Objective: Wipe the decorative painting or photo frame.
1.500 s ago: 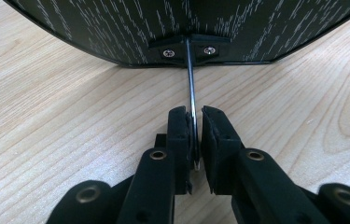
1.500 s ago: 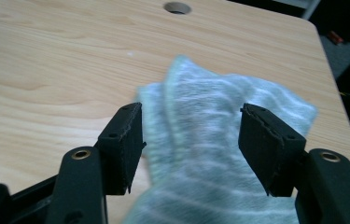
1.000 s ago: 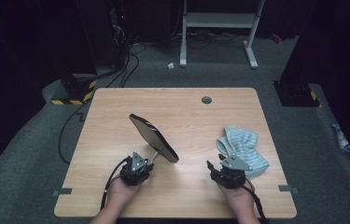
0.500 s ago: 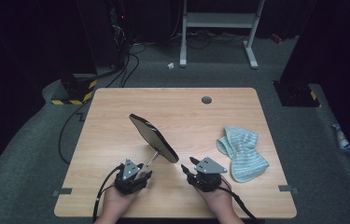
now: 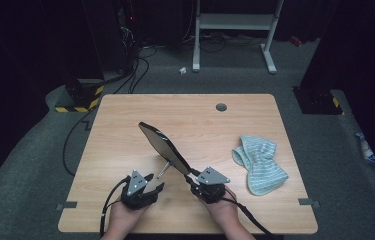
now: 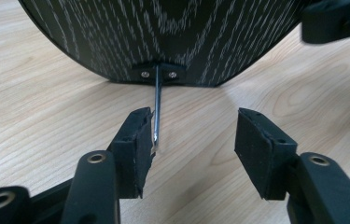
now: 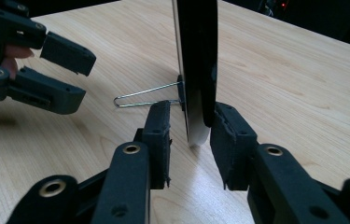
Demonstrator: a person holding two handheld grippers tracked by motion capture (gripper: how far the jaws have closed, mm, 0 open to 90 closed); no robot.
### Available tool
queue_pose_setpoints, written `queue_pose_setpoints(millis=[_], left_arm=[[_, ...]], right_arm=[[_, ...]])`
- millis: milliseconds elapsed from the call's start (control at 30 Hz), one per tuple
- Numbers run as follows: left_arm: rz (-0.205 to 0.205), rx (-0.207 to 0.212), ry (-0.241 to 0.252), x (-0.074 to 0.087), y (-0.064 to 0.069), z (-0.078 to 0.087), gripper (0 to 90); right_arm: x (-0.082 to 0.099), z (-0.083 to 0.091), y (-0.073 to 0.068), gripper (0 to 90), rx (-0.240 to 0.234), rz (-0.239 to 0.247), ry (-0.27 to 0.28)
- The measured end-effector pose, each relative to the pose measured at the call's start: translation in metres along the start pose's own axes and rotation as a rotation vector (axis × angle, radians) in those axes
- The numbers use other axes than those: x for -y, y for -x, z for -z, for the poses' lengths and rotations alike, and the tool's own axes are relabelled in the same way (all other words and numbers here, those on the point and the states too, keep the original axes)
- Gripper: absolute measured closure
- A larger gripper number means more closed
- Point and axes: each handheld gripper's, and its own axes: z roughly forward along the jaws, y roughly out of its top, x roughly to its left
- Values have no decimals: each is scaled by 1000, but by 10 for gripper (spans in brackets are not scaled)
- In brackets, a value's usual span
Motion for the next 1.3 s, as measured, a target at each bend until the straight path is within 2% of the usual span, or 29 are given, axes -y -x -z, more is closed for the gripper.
queue_pose_setpoints(millis=[33, 233, 633, 800, 1133, 1300], left_arm=[[-6, 2, -2, -1, -1, 1, 458], [26, 18, 15, -3, -3, 2, 441], [15, 30, 31, -7, 1, 6, 436], [5, 22, 31, -8, 0, 7, 437], [24, 14, 51, -8, -4, 12, 439], [17, 24, 58, -9, -3, 13, 438]], right_arm=[[0, 0, -1, 685, -2, 5, 0], [1, -4, -8, 673, -19, 16, -6], [5, -11, -19, 646, -44, 36, -23], [6, -14, -23, 637, -60, 40, -30], [7, -26, -36, 624, -101, 66, -58], [10, -27, -34, 588, -97, 55, -74]])
